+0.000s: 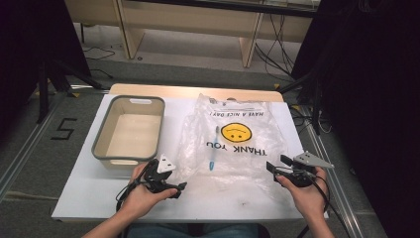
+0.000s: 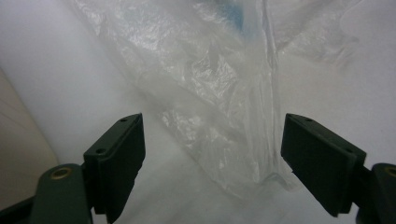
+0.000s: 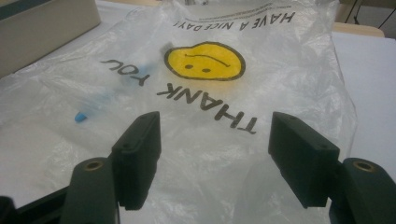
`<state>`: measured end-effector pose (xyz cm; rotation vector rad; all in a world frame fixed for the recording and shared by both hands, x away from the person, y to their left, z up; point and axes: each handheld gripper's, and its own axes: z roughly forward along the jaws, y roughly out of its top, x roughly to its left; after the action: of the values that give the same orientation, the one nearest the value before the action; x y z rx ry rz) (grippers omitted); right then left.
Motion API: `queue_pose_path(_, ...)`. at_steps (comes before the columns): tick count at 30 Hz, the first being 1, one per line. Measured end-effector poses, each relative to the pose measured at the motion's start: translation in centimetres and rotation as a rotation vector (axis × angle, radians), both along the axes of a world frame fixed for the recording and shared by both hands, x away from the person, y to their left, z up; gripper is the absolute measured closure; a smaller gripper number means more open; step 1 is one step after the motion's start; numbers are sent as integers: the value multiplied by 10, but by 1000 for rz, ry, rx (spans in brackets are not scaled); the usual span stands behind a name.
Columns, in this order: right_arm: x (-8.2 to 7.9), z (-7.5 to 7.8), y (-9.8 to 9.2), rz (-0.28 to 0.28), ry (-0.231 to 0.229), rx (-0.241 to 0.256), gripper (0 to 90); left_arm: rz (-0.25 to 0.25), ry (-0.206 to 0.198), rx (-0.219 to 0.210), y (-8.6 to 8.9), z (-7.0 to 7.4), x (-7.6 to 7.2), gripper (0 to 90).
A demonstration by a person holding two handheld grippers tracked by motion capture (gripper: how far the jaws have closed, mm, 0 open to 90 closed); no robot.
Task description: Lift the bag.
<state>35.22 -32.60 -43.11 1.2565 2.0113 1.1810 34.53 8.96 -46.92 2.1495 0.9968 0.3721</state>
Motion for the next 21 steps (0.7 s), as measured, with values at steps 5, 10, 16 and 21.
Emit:
queue_pose_path(5,0,0,-2,2,-2,-4,356,15,61,13,-4,-4,4,212)
queue_pose_path(10,-2,-1,-6,1,0,1,356,43,119,-2,-11,-12,10,229)
queue_pose_path(16,-2,1,-9,-4,-1,1,356,49,101,48,-17,-18,15,326)
queue_pose_path(21,-3,2,-11,-8,15,-1,354,62,81,82,-19,-17,13,423)
